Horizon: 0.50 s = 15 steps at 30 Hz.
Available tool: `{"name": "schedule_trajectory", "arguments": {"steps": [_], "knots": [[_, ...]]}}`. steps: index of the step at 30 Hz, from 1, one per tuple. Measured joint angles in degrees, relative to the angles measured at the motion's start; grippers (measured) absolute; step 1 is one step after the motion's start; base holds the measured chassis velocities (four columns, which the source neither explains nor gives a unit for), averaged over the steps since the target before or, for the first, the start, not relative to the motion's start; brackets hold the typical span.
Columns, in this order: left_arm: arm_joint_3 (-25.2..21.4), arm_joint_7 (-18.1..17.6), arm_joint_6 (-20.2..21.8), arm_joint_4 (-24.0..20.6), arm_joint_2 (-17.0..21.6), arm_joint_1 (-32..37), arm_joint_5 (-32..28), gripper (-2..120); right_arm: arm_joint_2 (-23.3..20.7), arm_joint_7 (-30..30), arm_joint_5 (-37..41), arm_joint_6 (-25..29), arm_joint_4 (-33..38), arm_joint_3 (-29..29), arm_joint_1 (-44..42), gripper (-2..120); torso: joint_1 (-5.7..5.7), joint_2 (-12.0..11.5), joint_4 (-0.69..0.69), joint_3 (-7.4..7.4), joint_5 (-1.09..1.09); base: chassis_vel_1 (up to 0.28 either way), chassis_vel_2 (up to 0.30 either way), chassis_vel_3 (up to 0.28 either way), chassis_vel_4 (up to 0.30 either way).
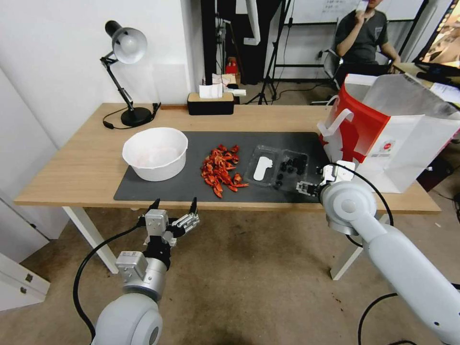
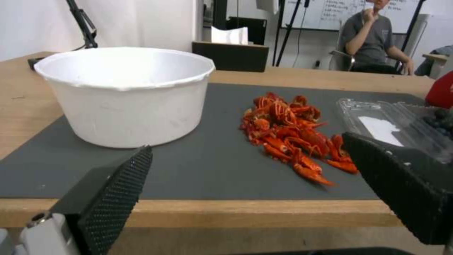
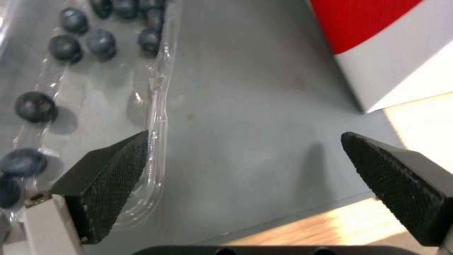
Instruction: Close the disposable takeout box, then place it into the delivery bag.
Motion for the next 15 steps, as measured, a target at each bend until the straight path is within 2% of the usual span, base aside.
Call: {"name": "schedule_trajectory", "arguments": {"steps": [15], "knots": [[0.27,-0.07,-0.18,0.35,0.98,-0.29,-0.70,100,-0.66,-1.60,-0.14,-0.44,-1.84,2.50,-0.99,100,-0.01,0.00,0.00,0.00,0.00,0.000,0.000,0.000,0.000]]}}
